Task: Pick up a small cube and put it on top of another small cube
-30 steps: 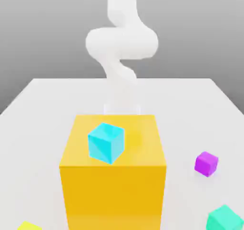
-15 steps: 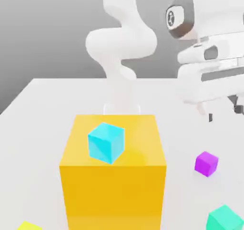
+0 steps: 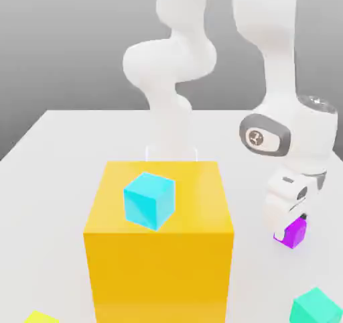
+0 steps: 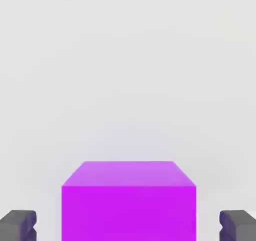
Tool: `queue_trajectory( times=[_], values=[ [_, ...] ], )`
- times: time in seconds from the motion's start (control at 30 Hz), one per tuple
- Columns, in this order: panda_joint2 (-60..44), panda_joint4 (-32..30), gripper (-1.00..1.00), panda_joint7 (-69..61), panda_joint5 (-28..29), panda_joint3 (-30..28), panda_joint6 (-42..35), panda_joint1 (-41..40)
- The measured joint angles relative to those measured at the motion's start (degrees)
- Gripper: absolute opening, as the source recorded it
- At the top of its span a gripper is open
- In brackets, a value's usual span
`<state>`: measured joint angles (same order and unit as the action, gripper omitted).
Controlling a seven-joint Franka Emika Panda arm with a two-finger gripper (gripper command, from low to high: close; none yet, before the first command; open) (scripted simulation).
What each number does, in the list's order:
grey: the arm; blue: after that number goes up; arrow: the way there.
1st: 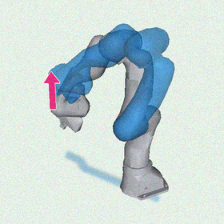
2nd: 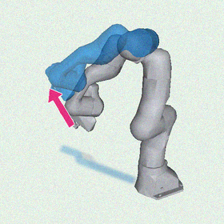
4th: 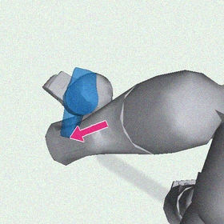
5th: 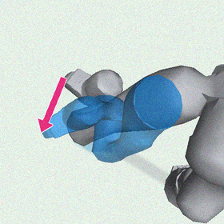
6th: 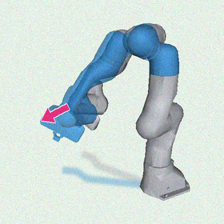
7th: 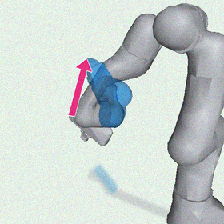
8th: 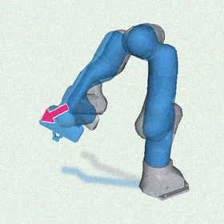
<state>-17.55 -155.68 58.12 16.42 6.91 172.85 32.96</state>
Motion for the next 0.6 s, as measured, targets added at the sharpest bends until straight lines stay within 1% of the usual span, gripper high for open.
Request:
queue_trajectory(
  times=[0.13,0.17,0.23,0.33,0.37,0.43,0.53,0.6],
  values=[
    [-0.7,0.2,-1.0,0.5,0.6,-0.7,0.6,0.6],
    [0.0,0.0,-1.0,0.2,0.2,-0.1,0.0,0.1],
    [3.0,-0.7,-1.0,-1.8,-2.3,2.6,-2.4,-2.0],
    [9.0,-2.0,-1.0,-6.4,-8.5,6.2,-7.0,-4.2],
    [11.1,-2.4,-1.0,-8.0,-10.6,6.9,-8.6,-4.4],
    [13.5,-2.1,-1.0,-8.1,-12.9,6.8,-10.2,-5.2],
    [17.4,2.4,-1.0,-14.2,-16.3,4.7,-13.4,-10.7],
    [19.9,6.2,-1.0,-19.4,-18.3,2.0,-15.8,-14.0]
  ],
)
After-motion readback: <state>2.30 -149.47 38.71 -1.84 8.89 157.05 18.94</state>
